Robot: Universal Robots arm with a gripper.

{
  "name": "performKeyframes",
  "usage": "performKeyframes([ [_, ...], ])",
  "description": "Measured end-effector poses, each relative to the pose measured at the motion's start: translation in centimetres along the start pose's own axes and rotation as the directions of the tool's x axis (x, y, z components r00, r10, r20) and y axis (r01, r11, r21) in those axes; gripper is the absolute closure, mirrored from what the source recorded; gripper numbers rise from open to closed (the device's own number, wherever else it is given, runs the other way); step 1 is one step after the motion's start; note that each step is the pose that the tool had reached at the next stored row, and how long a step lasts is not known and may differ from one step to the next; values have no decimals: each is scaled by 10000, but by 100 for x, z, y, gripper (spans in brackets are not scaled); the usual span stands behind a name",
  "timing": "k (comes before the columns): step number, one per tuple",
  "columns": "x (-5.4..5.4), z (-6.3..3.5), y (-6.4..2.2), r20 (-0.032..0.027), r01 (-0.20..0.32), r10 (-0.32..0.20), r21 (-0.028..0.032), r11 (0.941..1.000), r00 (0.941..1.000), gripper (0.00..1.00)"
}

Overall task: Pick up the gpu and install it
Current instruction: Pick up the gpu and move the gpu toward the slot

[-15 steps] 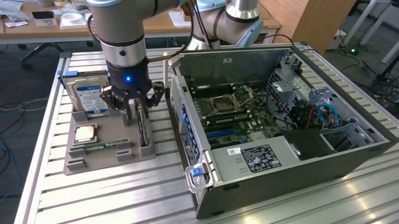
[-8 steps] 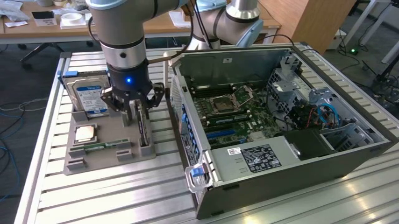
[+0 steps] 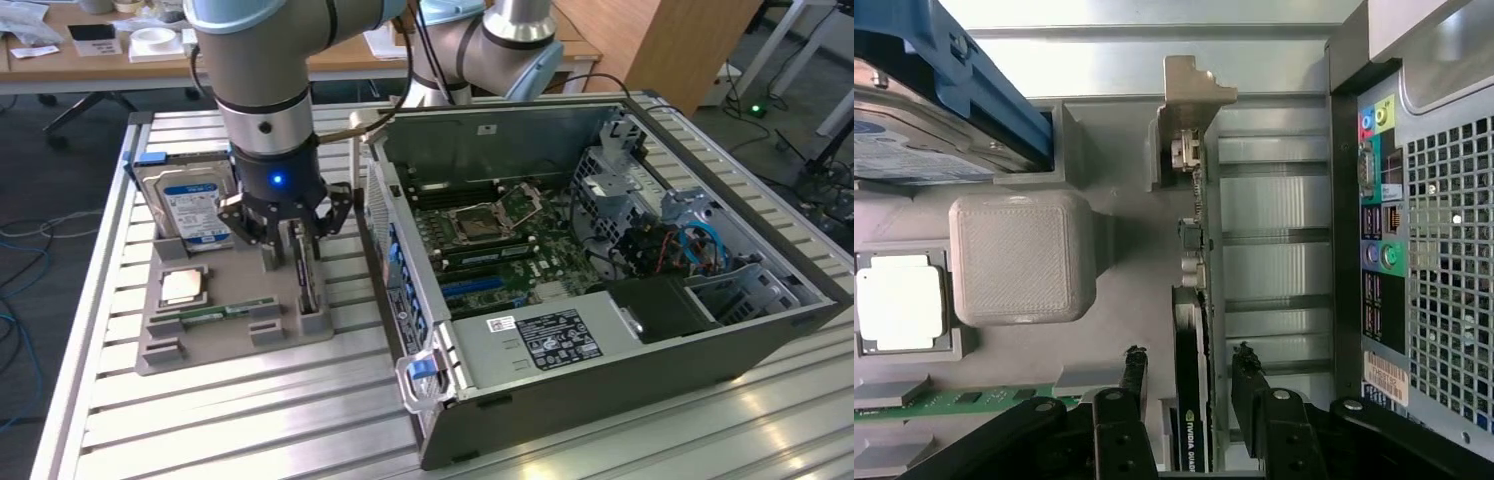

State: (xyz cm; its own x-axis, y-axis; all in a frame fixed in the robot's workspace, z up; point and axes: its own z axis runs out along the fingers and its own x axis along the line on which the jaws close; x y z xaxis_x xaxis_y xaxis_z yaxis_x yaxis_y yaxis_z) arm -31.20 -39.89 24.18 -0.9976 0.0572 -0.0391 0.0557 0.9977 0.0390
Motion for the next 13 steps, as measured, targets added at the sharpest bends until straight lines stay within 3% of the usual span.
performKeyframes([
  [13,7,122,42,43,105,-105,-5,9999,9999,53],
])
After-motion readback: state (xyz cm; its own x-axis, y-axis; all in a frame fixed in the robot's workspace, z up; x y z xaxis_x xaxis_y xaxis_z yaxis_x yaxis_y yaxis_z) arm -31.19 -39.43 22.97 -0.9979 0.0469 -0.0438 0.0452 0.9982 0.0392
